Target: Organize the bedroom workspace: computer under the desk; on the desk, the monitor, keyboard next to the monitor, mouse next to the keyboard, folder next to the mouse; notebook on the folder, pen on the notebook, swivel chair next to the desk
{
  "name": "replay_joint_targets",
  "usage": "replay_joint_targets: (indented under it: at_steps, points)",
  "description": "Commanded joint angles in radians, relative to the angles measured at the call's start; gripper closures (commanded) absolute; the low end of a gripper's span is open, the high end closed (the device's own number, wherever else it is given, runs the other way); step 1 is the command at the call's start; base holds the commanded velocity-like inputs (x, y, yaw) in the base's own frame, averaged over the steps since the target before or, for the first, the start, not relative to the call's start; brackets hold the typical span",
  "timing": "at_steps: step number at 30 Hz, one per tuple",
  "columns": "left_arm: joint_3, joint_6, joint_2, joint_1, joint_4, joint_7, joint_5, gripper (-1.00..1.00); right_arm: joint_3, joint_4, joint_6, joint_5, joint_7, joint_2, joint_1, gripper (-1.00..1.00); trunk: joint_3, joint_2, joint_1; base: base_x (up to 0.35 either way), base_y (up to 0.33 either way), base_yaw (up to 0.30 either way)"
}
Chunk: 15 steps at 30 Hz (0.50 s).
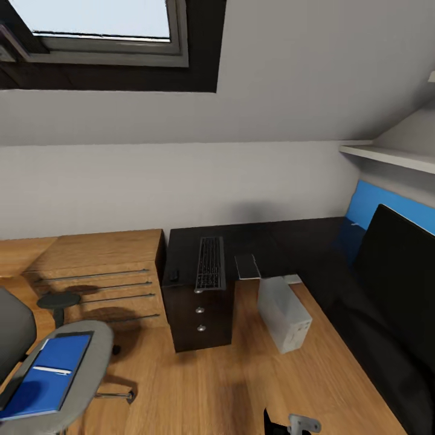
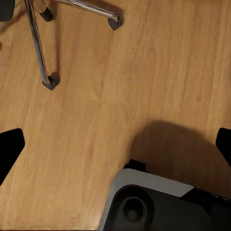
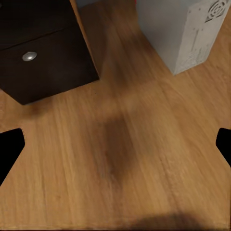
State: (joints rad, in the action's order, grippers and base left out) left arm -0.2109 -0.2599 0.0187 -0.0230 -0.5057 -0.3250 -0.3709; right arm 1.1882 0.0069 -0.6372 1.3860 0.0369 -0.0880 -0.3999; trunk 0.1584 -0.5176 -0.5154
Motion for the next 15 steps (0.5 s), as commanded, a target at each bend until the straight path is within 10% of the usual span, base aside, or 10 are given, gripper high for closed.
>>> replay_joint_targets:
  at_steps: [1, 15]
  points:
    - [-0.008, -0.002, 0.001, 0.000, -0.002, -0.008, -0.008, -1.00, 0.006, 0.001, -0.002, 0.010, 0.000, -0.001, -0.001, -1.00, 0.002, -0.002, 0.000, -0.296, -0.144, 0.284]
    - [-0.016, -0.004, -0.001, 0.000, -0.002, -0.009, -0.008, -1.00, 0.007, 0.000, -0.003, 0.010, -0.018, -0.004, -0.001, -1.00, 0.001, -0.002, 0.000, -0.115, -0.250, 0.287]
